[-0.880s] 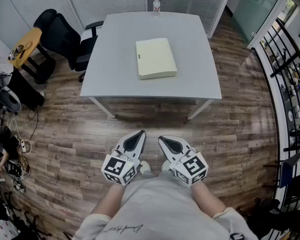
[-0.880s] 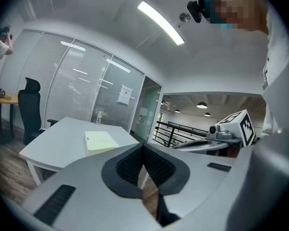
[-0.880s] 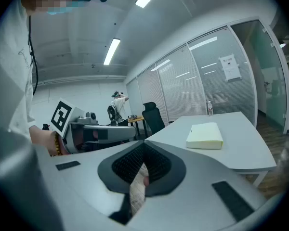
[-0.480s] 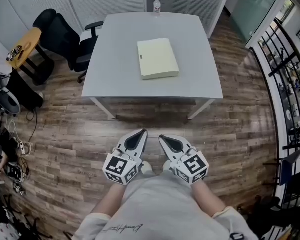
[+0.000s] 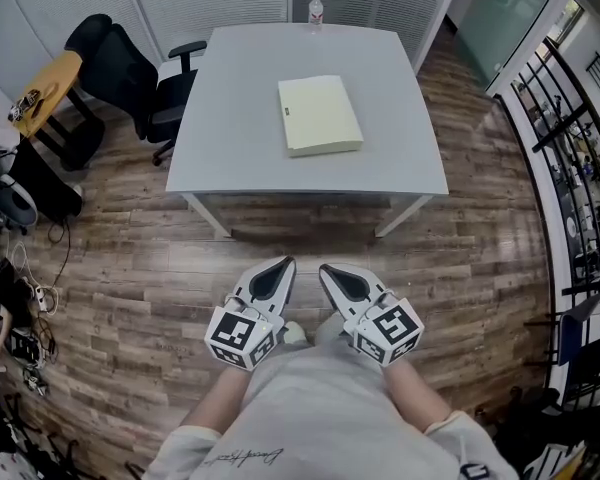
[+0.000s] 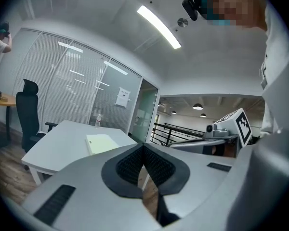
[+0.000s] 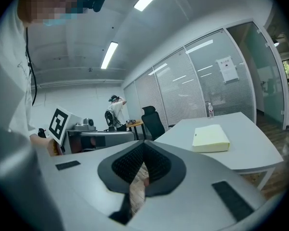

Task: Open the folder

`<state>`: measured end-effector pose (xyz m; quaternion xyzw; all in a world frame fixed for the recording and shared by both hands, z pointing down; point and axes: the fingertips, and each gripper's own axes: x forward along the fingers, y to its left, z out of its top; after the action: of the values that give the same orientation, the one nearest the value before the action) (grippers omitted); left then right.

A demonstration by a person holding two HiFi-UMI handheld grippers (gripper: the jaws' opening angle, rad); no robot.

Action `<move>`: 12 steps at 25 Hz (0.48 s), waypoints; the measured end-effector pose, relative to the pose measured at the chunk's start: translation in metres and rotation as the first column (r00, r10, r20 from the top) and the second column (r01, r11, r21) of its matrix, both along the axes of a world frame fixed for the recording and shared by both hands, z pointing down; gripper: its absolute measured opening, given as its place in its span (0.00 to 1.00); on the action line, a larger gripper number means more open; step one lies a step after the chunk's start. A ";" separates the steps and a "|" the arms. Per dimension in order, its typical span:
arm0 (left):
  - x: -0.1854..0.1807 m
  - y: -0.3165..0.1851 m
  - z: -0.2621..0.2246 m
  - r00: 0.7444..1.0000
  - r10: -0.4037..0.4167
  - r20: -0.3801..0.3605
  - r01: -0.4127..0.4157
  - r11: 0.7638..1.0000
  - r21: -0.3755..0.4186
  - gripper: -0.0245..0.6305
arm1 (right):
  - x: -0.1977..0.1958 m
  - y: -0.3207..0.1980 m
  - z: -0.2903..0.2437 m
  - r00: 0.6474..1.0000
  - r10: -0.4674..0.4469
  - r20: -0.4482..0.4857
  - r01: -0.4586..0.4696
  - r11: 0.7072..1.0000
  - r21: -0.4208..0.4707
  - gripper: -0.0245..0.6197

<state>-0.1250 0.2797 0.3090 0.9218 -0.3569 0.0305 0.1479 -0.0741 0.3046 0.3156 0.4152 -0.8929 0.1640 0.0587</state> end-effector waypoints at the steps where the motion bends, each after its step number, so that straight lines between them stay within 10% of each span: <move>1: -0.002 -0.001 0.000 1.000 -0.002 -0.002 0.002 1.000 -0.002 0.05 | -0.003 0.000 0.001 1.000 -0.007 -0.005 0.007 1.000 0.001 0.07; 12: -0.004 -0.033 0.004 0.999 -0.033 -0.005 0.033 0.999 0.001 0.05 | -0.008 -0.034 0.006 0.998 -0.060 0.008 0.060 0.998 0.006 0.07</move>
<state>-0.1293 0.2467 0.3132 0.9161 -0.3716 0.0257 0.1486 -0.0825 0.2706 0.3217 0.3879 -0.9056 0.1612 0.0590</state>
